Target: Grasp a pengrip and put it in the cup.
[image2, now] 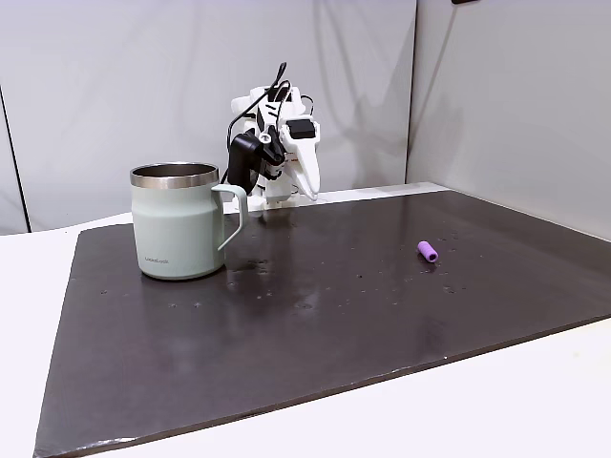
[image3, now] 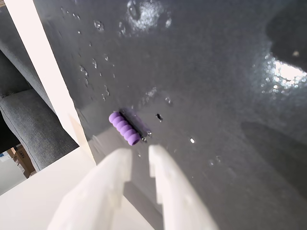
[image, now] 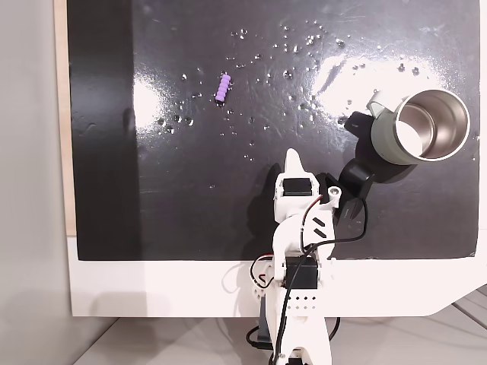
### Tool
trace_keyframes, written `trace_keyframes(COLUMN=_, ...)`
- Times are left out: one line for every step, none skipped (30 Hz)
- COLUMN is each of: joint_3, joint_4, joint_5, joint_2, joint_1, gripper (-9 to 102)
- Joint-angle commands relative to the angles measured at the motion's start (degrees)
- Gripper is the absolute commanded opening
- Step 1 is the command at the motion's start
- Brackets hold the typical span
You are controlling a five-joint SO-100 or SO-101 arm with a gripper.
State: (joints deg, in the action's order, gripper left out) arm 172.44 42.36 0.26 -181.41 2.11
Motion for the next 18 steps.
trace_keyframes(joint_3=-0.26, joint_4=0.26, joint_5=0.0, joint_2=-0.7, joint_1=0.26, gripper=0)
trace_keyframes(joint_3=-0.26, joint_4=0.26, joint_5=0.0, joint_2=-0.7, joint_1=0.26, gripper=0)
trace_keyframes(joint_3=-0.26, joint_4=0.26, joint_5=0.0, joint_2=-0.7, joint_1=0.26, gripper=0)
trace_keyframes(joint_3=-0.26, joint_4=0.26, joint_5=0.0, joint_2=-0.7, joint_1=0.26, gripper=0)
trace_keyframes(joint_3=-0.26, joint_4=0.26, joint_5=0.0, joint_2=-0.7, joint_1=0.26, gripper=0)
trace_keyframes(joint_3=-0.26, joint_4=0.26, joint_5=-0.09, joint_2=-0.7, joint_1=0.26, gripper=0)
trace_keyframes(joint_3=-0.26, joint_4=0.26, joint_5=-0.09, joint_2=-0.7, joint_1=0.26, gripper=0)
trace_keyframes(joint_3=-0.26, joint_4=0.26, joint_5=-0.09, joint_2=-0.7, joint_1=0.26, gripper=0)
trace_keyframes(joint_3=-0.26, joint_4=0.26, joint_5=-0.09, joint_2=-0.7, joint_1=0.26, gripper=0)
trace_keyframes(joint_3=-0.26, joint_4=0.26, joint_5=-0.09, joint_2=-0.7, joint_1=0.18, gripper=0)
trace_keyframes(joint_3=-0.26, joint_4=0.26, joint_5=-0.09, joint_2=-0.7, joint_1=0.18, gripper=0)
trace_keyframes(joint_3=-0.26, joint_4=0.26, joint_5=-0.09, joint_2=-0.7, joint_1=0.18, gripper=0)
trace_keyframes(joint_3=-0.26, joint_4=0.26, joint_5=-0.18, joint_2=-0.7, joint_1=0.18, gripper=0)
trace_keyframes(joint_3=-0.26, joint_4=0.18, joint_5=-0.18, joint_2=-0.7, joint_1=0.18, gripper=0)
trace_keyframes(joint_3=-0.26, joint_4=-0.09, joint_5=-0.35, joint_2=-0.7, joint_1=0.09, gripper=0)
trace_keyframes(joint_3=-0.35, joint_4=-0.62, joint_5=-0.88, joint_2=-0.7, joint_1=0.0, gripper=0)
trace_keyframes(joint_3=-0.97, joint_4=-0.7, joint_5=-1.23, joint_2=-0.7, joint_1=0.0, gripper=0)
trace_keyframes(joint_3=-1.93, joint_4=-0.62, joint_5=-1.67, joint_2=-0.7, joint_1=0.0, gripper=0)
